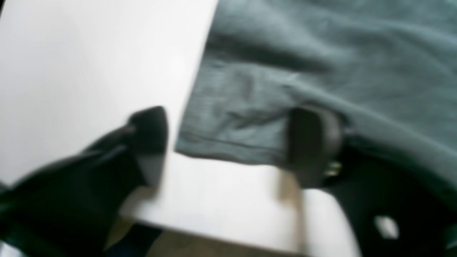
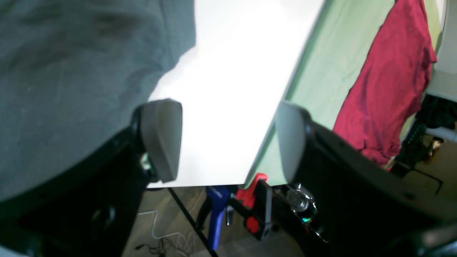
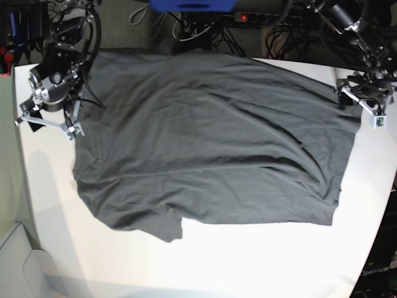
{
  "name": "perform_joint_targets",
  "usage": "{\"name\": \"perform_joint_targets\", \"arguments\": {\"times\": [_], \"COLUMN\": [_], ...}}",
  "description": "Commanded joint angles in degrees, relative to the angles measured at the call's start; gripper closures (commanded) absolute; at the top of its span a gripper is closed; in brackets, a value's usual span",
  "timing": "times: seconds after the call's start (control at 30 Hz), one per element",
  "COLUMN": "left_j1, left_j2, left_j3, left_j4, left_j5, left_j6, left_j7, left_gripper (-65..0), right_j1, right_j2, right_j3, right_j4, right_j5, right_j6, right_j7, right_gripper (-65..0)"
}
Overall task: Layout the t-shirt on the table in an organized manner, then fold the t-shirt properly
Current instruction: 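Release the shirt with both grippers and raise them away, then grasp the grey shirt's shoulder corners with both grippers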
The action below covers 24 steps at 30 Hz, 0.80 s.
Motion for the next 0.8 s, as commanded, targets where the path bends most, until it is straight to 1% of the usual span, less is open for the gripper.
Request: {"name": "perform_joint_targets", "arguments": {"times": [0.0,0.07,0.13,0.3,0.33,0.43,0.5,0.57,0.63,0.7,0.77], "left_j1": [0.7,0.6,0.6,0.8,0.8,0.8,0.8,0.8,0.8,0.8,0.8], "left_j2": [0.7,0.7,0.7,0.7,0.7,0.7,0.7,0.7,0.7,0.7,0.7], "left_j3": [0.5,0.6,0.6,0.5,0.5,0.4,0.4,0.4,0.4,0.4,0.5], "left_j4": [-2.3,-3.7,-4.7,-5.2,-5.2,-5.2,-5.2,-5.2,-5.2,-5.2,-5.2], "left_j5": [6.6,6.6,6.6,6.6,6.6,6.6,6.6,6.6,6.6,6.6,6.6], "left_j6": [0.8,0.8,0.8,0.8,0.8,0.8,0.8,0.8,0.8,0.8,0.8], "left_j7": [6.1,5.8,4.3,3.4,3.4,3.2,3.2,3.1,3.1,3.1,3.1], "left_gripper": [-39.7,-27.6,-17.5,-0.3,0.0,-0.3,-0.1,-0.1,-0.1,-0.1,-0.1], "right_j1": [-0.2,-1.3,-1.7,-2.4,-2.5,-2.5,-2.2,-1.8,-1.9,-1.9,-1.8], "right_j2": [0.3,0.3,0.2,-1.0,-1.2,-3.1,-4.4,-4.5,-4.4,-4.2,-4.2], "right_j3": [0.1,0.0,-0.1,-0.1,-0.2,0.1,0.2,0.0,-0.1,0.0,0.0], "right_j4": [1.0,1.0,0.8,0.8,0.8,0.9,1.0,0.9,0.9,0.9,1.0], "right_j5": [-0.6,-0.6,-0.3,-0.3,-0.3,-0.3,-0.3,0.2,5.6,10.8,14.2], "right_j6": [-0.5,-0.5,-0.5,-0.5,-0.5,-0.5,-0.5,-0.5,-0.5,-0.5,-0.5], "right_j7": [0.2,0.2,0.2,0.2,0.2,-0.2,-3.6,-8.7,-12.3,-14.7,-16.2], "right_gripper": [-41.5,-41.6,-41.6,-41.7,-41.7,-41.8,-41.8,-41.9,-41.9,-41.9,-41.9]}}
